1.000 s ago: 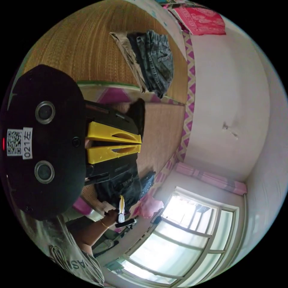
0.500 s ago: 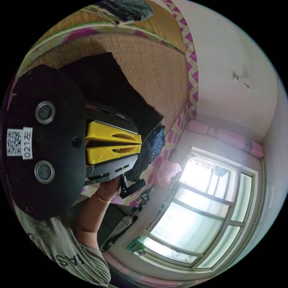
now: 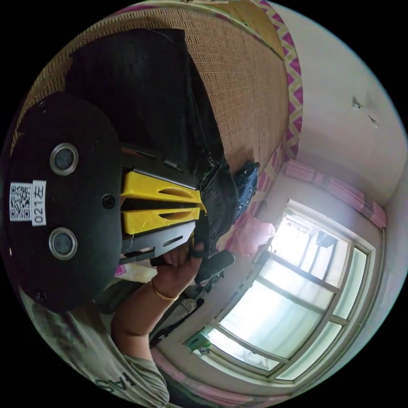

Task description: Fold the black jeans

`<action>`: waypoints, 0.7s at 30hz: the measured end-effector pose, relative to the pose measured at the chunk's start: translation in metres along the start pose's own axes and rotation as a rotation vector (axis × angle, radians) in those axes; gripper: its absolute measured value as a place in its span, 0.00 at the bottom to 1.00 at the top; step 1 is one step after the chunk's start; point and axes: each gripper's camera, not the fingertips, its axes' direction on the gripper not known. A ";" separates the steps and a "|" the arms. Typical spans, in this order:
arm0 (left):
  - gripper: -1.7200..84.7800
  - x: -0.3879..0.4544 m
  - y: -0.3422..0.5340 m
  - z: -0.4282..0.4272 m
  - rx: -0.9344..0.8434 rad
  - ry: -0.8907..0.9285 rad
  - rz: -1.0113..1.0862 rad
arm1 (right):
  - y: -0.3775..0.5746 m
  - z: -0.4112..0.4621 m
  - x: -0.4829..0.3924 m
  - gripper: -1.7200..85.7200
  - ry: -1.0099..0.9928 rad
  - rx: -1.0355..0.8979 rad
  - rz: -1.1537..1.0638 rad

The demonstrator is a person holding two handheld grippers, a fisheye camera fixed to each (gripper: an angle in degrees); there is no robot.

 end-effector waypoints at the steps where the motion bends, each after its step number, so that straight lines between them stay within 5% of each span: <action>1: 0.08 -0.003 0.003 -0.009 0.008 -0.011 -0.003 | 0.000 -0.003 0.004 0.02 0.001 0.000 0.001; 9: 0.12 0.002 0.027 -0.014 -0.209 -0.177 0.230 | -0.002 -0.021 0.028 0.02 -0.014 0.000 0.013; 21: 0.10 -0.027 0.034 -0.032 -0.279 -0.461 0.338 | -0.020 -0.043 0.027 0.02 -0.063 0.004 0.017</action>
